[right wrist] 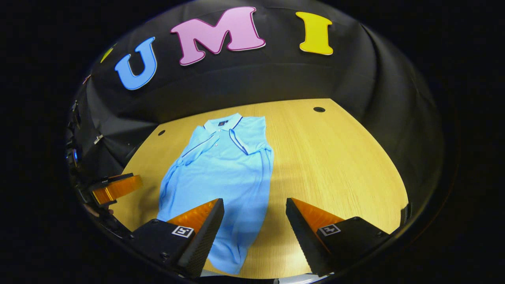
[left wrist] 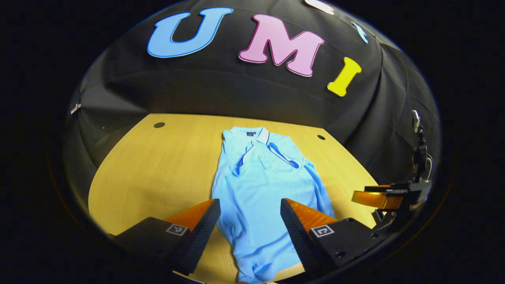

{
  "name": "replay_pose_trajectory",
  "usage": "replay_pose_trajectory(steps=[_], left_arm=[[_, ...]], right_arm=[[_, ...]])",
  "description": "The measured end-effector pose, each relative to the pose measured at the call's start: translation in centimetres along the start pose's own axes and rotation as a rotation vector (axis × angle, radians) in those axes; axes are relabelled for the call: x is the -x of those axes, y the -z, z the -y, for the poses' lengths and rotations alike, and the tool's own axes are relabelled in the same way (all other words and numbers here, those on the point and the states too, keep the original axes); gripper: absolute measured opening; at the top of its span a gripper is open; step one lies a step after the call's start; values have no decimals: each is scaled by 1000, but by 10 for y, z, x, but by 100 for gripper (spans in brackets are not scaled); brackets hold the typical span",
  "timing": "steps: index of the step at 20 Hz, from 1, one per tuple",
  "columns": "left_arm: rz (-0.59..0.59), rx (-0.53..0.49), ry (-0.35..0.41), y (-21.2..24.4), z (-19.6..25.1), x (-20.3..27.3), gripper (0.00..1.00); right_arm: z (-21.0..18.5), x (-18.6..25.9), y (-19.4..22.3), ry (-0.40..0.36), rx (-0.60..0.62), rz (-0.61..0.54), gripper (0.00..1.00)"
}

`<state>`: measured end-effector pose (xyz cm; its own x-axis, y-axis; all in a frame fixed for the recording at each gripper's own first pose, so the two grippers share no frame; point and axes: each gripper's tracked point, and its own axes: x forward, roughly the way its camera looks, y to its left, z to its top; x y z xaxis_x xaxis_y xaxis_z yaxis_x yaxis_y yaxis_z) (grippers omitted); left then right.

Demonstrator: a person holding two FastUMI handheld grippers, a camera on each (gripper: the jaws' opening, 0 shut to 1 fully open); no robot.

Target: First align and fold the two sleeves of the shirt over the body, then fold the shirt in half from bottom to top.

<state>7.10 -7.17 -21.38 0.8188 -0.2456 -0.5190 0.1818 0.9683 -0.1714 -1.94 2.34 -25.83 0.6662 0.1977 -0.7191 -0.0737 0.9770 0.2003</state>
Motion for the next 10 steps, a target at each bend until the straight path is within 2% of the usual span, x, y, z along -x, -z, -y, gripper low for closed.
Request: replay_pose_trajectory(steps=[4,10], left_arm=[[-47,-9,-35,50,4,25,98],[-143,-33,-97,118,7,25,97]], right_arm=[[-14,8,47,-16,-10,-56,99],[-28,5,116,-33,-29,-158,99]])
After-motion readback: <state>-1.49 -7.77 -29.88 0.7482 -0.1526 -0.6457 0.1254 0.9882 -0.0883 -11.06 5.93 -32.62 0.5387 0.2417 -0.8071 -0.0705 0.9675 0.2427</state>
